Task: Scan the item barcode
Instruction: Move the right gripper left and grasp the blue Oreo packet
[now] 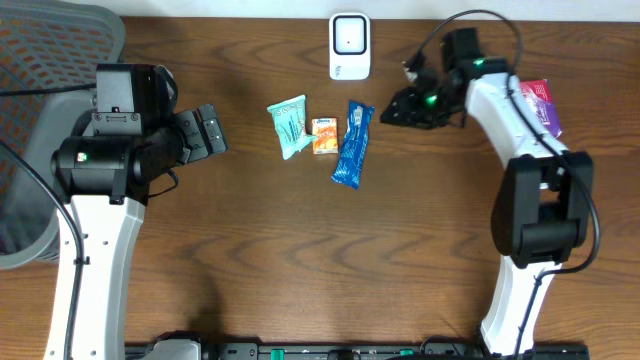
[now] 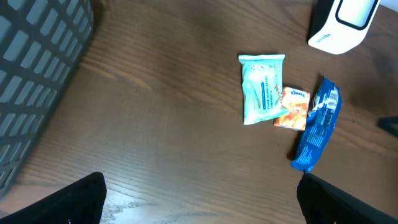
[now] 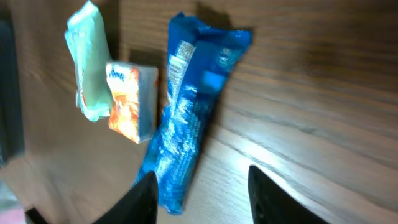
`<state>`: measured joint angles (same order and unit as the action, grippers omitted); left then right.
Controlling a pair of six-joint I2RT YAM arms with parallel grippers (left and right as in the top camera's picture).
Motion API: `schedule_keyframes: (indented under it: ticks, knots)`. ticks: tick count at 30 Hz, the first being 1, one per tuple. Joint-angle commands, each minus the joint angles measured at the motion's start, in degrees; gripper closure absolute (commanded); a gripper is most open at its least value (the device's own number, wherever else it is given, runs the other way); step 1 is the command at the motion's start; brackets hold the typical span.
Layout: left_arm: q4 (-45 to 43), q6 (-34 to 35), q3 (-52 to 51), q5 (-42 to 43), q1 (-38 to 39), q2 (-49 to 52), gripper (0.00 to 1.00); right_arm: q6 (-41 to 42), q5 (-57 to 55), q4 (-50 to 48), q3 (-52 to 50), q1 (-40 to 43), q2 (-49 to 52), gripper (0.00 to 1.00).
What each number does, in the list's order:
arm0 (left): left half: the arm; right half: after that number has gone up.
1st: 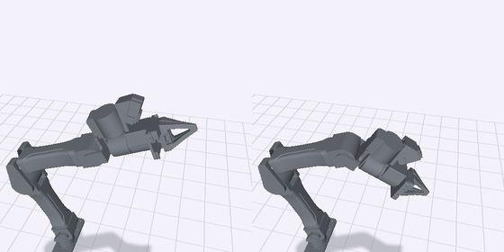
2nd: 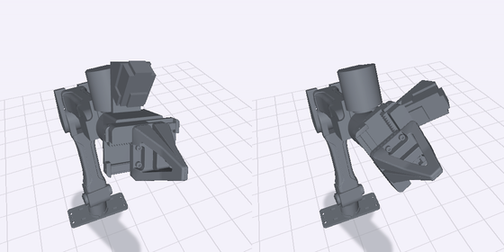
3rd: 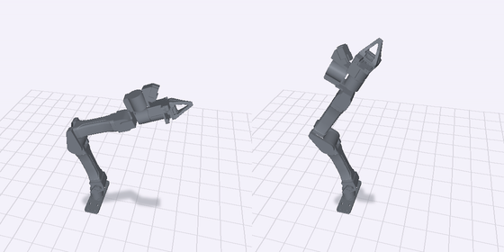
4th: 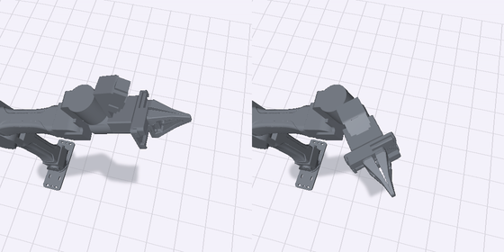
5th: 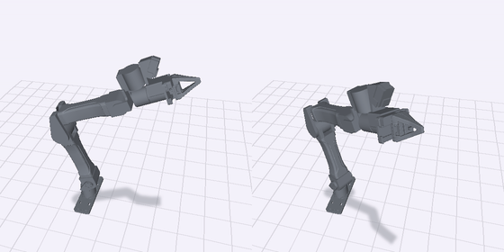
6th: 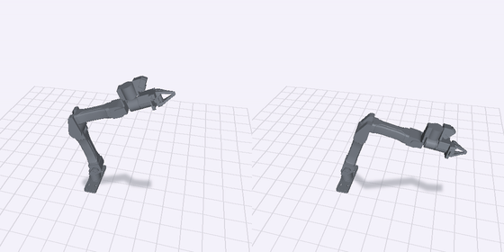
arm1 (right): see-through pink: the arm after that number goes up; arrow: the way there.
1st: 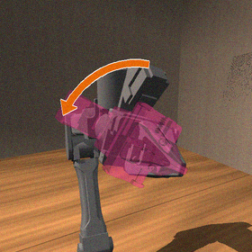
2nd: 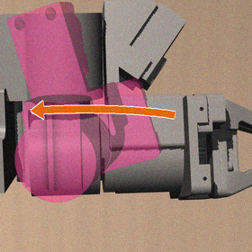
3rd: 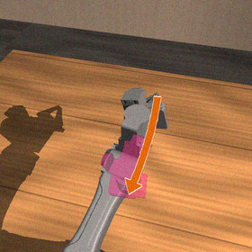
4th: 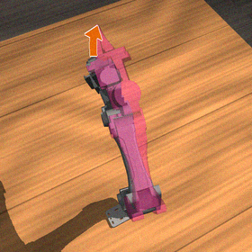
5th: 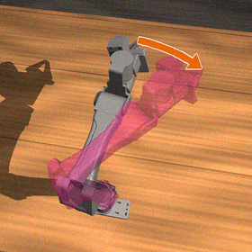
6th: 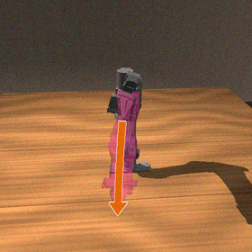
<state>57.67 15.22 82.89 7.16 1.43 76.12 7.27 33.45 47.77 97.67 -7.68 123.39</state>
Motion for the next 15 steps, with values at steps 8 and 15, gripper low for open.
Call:
schedule_keyframes:
  ticks: [8, 15]
  knots:
    - [0.15, 0.09, 0.04, -0.31, -0.17, -0.13, 0.02, 21.14, -0.85, -20.85, -15.34, -6.34, 0.61, 0.55]
    - [0.15, 0.09, 0.04, -0.31, -0.17, -0.13, 0.02, 23.74, -6.05, -26.43, -20.06, -7.54, 1.44, 0.76]
